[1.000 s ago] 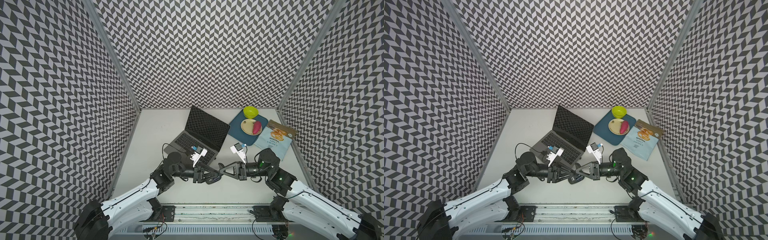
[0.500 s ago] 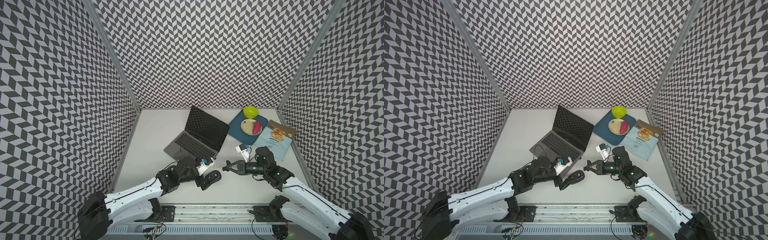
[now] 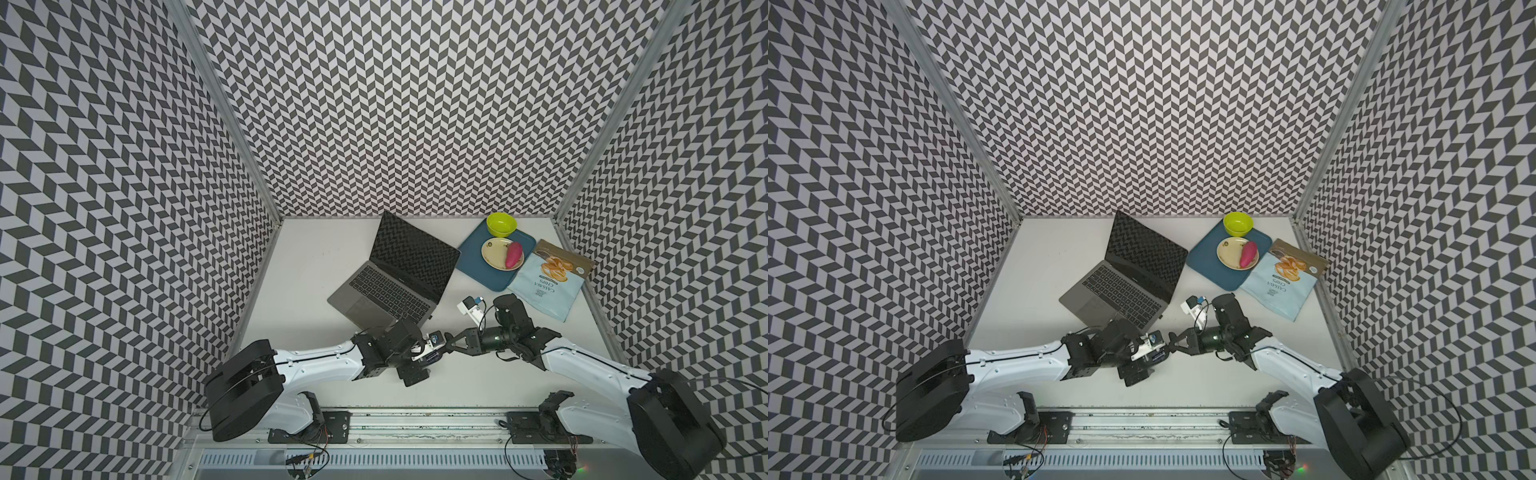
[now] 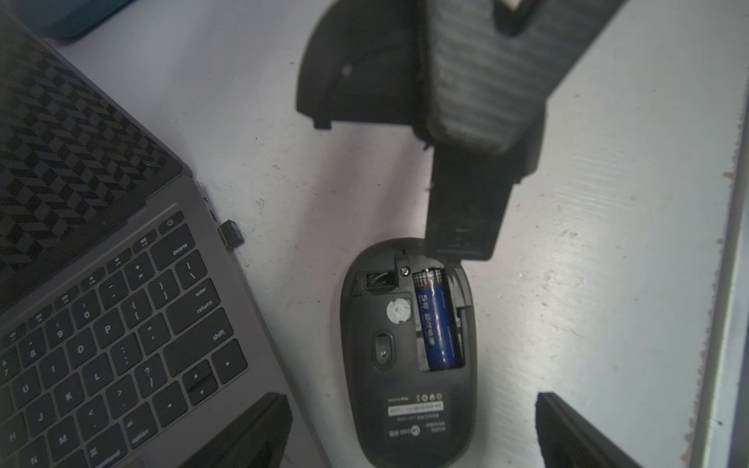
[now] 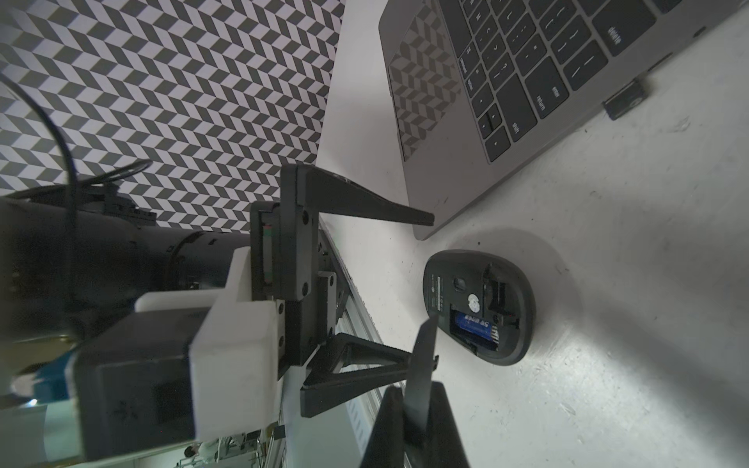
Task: Insert the wireless mouse receiver into the laptop
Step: Close the lid on the mouse.
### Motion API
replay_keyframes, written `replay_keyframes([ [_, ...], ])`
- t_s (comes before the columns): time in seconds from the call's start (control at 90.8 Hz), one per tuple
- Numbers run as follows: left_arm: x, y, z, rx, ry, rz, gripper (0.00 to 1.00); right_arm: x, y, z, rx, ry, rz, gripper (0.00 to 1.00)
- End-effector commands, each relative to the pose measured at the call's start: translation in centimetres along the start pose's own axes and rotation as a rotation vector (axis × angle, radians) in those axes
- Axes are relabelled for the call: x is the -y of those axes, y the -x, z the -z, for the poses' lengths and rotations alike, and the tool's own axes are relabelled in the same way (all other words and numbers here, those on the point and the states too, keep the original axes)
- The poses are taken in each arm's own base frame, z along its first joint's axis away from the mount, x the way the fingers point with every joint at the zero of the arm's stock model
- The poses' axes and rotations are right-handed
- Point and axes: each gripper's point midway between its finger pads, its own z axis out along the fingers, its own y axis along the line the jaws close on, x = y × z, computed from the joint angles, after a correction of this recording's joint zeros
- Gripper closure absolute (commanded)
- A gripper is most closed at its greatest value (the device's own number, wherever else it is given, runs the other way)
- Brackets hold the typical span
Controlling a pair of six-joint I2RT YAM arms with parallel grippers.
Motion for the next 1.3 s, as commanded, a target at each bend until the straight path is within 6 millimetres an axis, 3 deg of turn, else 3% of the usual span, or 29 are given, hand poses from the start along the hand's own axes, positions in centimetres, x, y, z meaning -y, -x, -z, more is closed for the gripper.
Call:
replay_keyframes([
  [0.0,0.0,0.3,-0.7,-0.022,-0.005,-0.046,0.00,-0.5,0.4,-0.4,0.006,0.047,0.085,0.98],
  [0.176,-0.1,-0.2,-1.9,-0.068,-0.014,-0.046,0.04,0.3,0.1,-1.1,-0.020,0.047,0.084,0.98],
  [0.771,-0.2,-1.0,-3.1,-0.121,-0.041,-0.030,0.41,1.8,-0.2,-3.2,-0.042,0.055,0.072,0.99],
  [1.157,-0.3,-1.0,-3.2,-0.122,-0.042,-0.029,0.46,3.7,-1.5,-3.5,-0.046,0.009,0.003,0.99],
  [1.289,-0.3,-0.9,-3.1,-0.118,-0.041,-0.029,0.47,4.1,-1.7,-3.5,-0.048,-0.010,-0.010,0.93],
])
